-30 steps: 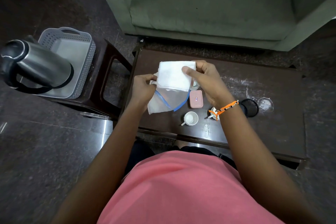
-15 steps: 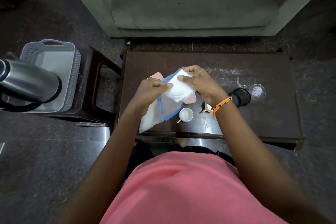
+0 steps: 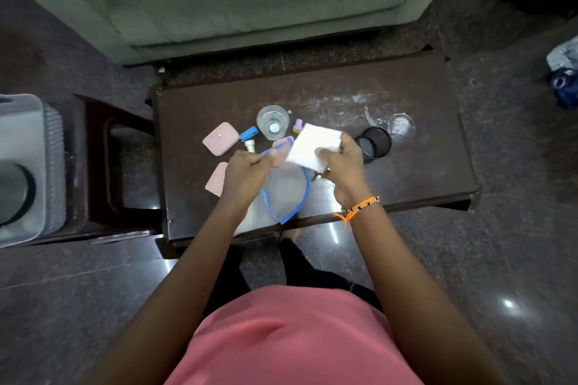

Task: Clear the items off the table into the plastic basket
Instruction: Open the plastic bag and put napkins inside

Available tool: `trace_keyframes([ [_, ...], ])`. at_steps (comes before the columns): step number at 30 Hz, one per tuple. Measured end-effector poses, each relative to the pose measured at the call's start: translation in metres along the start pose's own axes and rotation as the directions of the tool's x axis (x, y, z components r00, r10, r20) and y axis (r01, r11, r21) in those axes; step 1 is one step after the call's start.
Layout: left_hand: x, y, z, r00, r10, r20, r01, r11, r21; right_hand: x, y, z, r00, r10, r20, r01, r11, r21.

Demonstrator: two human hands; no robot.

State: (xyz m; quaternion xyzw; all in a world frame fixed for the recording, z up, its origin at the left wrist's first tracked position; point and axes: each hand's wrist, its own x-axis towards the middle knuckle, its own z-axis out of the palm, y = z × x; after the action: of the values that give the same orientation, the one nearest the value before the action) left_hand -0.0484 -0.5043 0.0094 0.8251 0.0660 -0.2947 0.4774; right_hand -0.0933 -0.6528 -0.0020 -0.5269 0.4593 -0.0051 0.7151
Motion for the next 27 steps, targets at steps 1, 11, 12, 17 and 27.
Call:
trace_keyframes([
  [1, 0.002, -0.002, 0.004, 1.000, 0.002, 0.012, -0.002, 0.999, 0.035, 0.009, 0.004, -0.011, 0.999, -0.012, -0.049, 0.011, 1.000, -0.016],
  [11, 0.015, -0.007, 0.049, 0.985, -0.062, 0.161, 0.034, 0.985, 0.172, 0.113, 0.029, -0.094, 0.860, -0.098, -0.501, -0.063, 0.954, -0.294],
  [12, 0.017, -0.007, 0.052, 0.983, -0.072, 0.169, 0.042, 0.984, 0.175, 0.123, 0.029, -0.097, 0.859, -0.099, -0.502, -0.090, 0.936, -0.340],
  [17, 0.021, -0.008, 0.061, 0.975, -0.124, 0.185, 0.092, 0.981, 0.173, 0.164, 0.028, -0.104, 0.909, -0.056, -0.414, -0.207, 0.800, -0.563],
  [27, 0.028, -0.007, 0.074, 0.966, -0.140, 0.216, 0.106, 0.981, 0.165, 0.184, 0.031, -0.100, 0.943, -0.101, -0.317, -0.220, 0.527, -0.821],
])
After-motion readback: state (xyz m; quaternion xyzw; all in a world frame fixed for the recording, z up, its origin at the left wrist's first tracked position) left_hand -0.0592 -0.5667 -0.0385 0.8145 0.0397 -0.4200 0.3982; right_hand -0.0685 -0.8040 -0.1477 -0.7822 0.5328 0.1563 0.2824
